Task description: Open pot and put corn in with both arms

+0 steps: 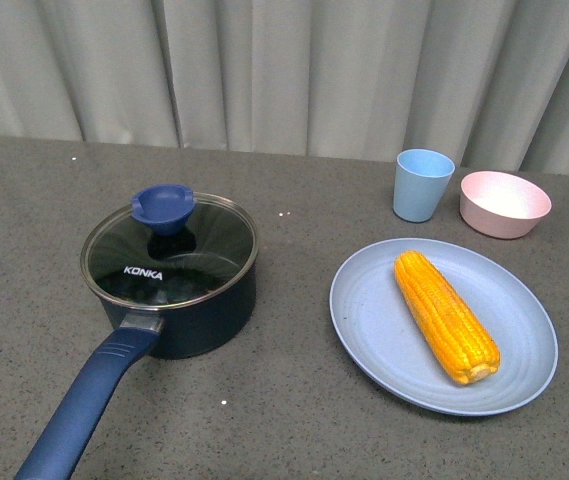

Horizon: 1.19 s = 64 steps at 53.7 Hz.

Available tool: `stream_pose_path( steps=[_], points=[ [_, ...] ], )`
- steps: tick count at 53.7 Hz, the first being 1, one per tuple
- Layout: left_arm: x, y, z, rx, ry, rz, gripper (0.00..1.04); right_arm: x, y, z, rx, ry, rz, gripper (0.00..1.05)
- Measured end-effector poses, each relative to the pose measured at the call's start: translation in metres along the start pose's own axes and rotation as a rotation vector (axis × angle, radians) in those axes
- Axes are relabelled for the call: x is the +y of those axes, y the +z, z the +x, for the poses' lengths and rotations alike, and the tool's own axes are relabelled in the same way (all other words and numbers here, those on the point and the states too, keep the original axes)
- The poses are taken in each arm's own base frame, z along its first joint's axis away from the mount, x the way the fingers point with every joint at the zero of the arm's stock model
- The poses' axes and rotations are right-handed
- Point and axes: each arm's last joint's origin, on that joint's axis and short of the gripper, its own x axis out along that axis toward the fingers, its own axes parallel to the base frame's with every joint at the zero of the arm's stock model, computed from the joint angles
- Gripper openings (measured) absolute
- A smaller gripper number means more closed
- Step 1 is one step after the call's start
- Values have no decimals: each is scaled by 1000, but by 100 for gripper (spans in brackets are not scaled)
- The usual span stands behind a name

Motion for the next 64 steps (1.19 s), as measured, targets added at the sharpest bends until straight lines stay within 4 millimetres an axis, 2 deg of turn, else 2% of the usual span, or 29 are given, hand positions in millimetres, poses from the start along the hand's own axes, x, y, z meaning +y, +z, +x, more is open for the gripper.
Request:
stream_pose_path(
  steps=[64],
  points=[
    [0, 0, 0, 0, 0, 0, 98, 0, 0, 0, 0, 0, 0, 95]
  ],
)
